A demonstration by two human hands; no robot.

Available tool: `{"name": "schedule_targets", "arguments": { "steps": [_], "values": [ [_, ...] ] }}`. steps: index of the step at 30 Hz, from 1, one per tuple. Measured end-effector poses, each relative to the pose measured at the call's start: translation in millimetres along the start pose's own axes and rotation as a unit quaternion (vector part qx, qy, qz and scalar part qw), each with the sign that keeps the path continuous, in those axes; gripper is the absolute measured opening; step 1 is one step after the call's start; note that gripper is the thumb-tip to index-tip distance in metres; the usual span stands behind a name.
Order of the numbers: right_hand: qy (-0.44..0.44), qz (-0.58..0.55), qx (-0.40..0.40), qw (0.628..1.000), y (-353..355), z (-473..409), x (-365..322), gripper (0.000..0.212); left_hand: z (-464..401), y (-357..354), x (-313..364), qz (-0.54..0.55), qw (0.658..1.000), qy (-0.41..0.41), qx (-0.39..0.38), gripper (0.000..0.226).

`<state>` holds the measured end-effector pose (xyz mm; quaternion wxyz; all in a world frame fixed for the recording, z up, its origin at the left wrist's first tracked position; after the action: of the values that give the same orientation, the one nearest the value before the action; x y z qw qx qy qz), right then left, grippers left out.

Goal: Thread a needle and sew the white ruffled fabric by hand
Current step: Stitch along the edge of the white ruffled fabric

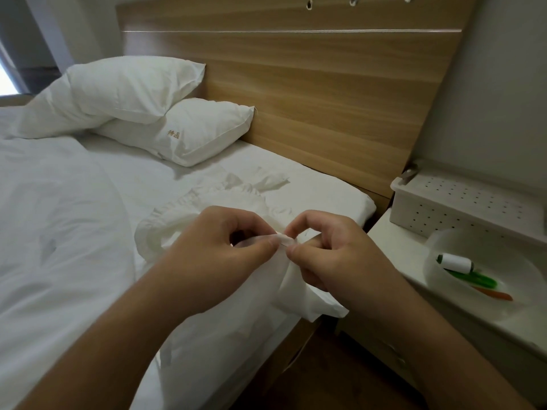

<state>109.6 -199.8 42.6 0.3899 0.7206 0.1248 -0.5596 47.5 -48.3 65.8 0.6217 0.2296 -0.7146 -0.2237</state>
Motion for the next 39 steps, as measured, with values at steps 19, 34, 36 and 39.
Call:
{"name": "schedule_targets", "arguments": {
  "steps": [19,34,36,39],
  "values": [
    [0.012,0.031,0.041,0.999,1.7,-1.4,3.4,0.01,0.2,0.9,1.1,-0.041,0.999,-0.002,0.009,0.013],
    [-0.003,-0.103,-0.006,0.995,2.0,-0.6,6.2,0.016,0.4,5.2,-2.6,-0.024,0.999,0.013,0.02,0.014],
    [-0.001,-0.117,-0.009,0.993,2.5,-1.0,6.5,0.015,0.5,5.5,-2.7,-0.023,0.999,0.015,0.019,0.014],
    [0.001,-0.125,-0.007,0.992,3.5,-1.5,7.5,0.015,0.6,5.6,-3.4,-0.02,0.999,0.019,0.016,0.013]
  ]
}}
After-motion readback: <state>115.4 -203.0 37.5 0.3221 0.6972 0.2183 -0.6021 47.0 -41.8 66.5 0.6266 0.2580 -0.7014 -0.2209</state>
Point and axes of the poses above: each hand's wrist, its own z-axis away from the middle knuckle, its own y-axis out of the back of the hand, x = y × z, the point moved 7 cm from there along -z, towards the middle knuckle, and after that the axes turned 8 degrees about -x, right-handed, at the moved point
